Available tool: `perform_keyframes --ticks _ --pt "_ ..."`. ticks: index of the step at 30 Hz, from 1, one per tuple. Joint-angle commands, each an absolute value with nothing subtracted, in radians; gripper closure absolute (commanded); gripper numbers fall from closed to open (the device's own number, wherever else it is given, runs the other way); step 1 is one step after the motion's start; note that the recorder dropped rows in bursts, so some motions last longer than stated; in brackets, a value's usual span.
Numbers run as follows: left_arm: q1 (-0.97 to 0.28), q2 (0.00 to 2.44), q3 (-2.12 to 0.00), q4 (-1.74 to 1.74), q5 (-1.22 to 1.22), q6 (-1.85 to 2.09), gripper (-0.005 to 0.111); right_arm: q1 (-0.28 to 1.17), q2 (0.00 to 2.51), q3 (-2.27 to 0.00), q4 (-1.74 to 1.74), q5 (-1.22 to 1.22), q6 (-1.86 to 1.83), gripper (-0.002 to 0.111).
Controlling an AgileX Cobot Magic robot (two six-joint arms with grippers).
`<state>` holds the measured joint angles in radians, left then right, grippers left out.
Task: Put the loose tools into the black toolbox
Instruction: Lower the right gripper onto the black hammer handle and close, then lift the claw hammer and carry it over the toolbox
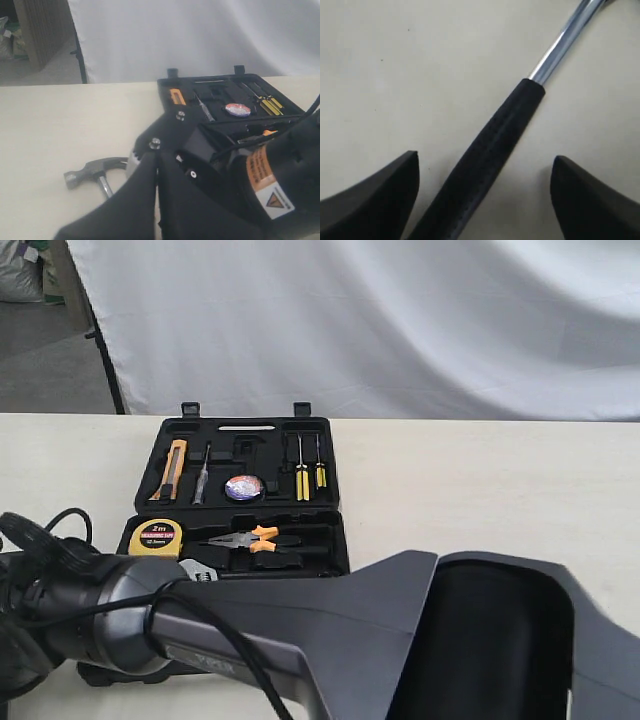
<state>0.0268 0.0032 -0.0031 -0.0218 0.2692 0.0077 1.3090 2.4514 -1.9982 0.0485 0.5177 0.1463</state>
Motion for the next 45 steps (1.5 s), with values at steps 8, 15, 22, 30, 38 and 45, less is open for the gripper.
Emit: perform_keyframes --ticks 8,15,22,30,38,45 --pt "0.030 0.000 0.000 -0.032 0.269 0.000 0.106 1.307 2.505 -1.999 0.152 0.507 -0.009 0.058" --pt "0.030 0.000 0.000 -0.030 0.269 0.000 0.106 1.307 2.516 -2.080 0.168 0.746 -0.016 0.092" --pt "0.030 0.000 0.000 -0.030 0.269 0.000 0.106 1.307 2.516 -2.109 0.186 1.117 -0.016 0.092" --pt "0.030 0.000 0.000 -0.030 0.269 0.000 0.106 1.307 2.514 -2.092 0.149 1.221 -0.024 0.092" --pt "0.030 0.000 0.000 -0.030 0.269 0.000 0.106 1.305 2.377 -1.888 0.086 1.221 -0.024 0.092" --pt "0.030 0.000 0.000 -0.030 0.269 0.000 0.106 1.305 2.215 -1.633 0.064 1.211 -0.087 0.092"
